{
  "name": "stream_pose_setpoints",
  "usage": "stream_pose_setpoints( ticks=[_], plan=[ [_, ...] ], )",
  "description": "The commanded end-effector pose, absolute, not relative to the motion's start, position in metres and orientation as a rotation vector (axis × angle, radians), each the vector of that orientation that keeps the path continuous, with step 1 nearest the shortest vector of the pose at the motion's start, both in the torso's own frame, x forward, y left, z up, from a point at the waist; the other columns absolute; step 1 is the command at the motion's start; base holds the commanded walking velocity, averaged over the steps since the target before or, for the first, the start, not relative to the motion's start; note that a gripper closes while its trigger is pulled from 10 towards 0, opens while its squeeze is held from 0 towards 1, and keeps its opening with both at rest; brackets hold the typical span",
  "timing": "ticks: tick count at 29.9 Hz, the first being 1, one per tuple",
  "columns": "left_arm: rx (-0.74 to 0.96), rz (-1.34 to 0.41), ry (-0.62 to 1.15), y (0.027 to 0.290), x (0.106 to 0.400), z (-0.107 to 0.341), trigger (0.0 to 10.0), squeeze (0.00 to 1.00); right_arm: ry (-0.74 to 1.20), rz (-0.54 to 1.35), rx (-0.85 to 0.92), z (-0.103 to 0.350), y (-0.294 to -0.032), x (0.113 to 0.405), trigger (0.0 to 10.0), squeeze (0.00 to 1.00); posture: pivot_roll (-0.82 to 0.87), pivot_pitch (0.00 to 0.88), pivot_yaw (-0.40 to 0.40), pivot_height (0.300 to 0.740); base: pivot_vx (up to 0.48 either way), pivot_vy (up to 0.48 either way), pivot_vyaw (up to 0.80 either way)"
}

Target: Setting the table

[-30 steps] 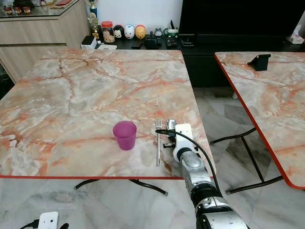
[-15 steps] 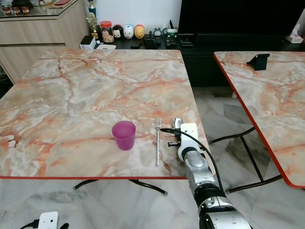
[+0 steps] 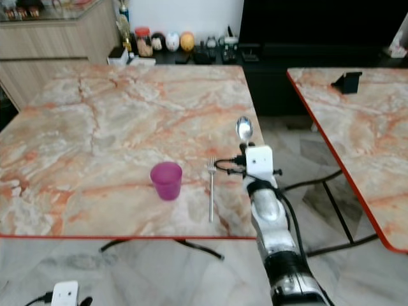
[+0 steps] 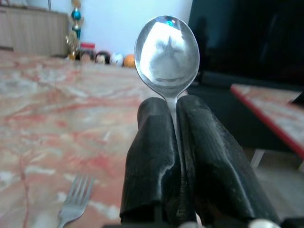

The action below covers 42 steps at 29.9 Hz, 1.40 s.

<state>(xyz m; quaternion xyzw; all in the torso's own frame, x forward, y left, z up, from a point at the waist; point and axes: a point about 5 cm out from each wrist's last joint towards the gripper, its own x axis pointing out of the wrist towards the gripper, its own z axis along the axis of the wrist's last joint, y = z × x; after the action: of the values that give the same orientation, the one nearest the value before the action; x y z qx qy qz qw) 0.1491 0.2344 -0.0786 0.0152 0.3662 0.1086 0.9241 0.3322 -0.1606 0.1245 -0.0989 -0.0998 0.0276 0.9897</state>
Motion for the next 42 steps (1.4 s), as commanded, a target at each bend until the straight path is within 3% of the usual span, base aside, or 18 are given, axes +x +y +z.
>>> stream_pose_setpoints(
  ticks=[1,17,42],
  plan=[
    [0.036,0.228,0.789,0.236,0.139,-0.083,10.0,0.00,-0.279,0.069,-0.216,0.140,-0.159,0.330,10.0,0.00,0.04,0.000,0.005,0.740,0.000,0.000,0.00],
    [0.035,0.241,0.770,0.234,0.137,-0.083,10.0,0.00,-0.321,0.116,-0.210,0.155,-0.145,0.321,10.0,0.00,0.04,0.000,-0.007,0.740,0.000,0.000,0.00],
    [0.035,0.244,0.759,0.234,0.140,-0.081,10.0,0.00,-0.296,0.115,-0.185,0.158,-0.141,0.324,10.0,0.00,0.04,0.000,-0.004,0.740,0.000,-0.474,0.00]
  ],
)
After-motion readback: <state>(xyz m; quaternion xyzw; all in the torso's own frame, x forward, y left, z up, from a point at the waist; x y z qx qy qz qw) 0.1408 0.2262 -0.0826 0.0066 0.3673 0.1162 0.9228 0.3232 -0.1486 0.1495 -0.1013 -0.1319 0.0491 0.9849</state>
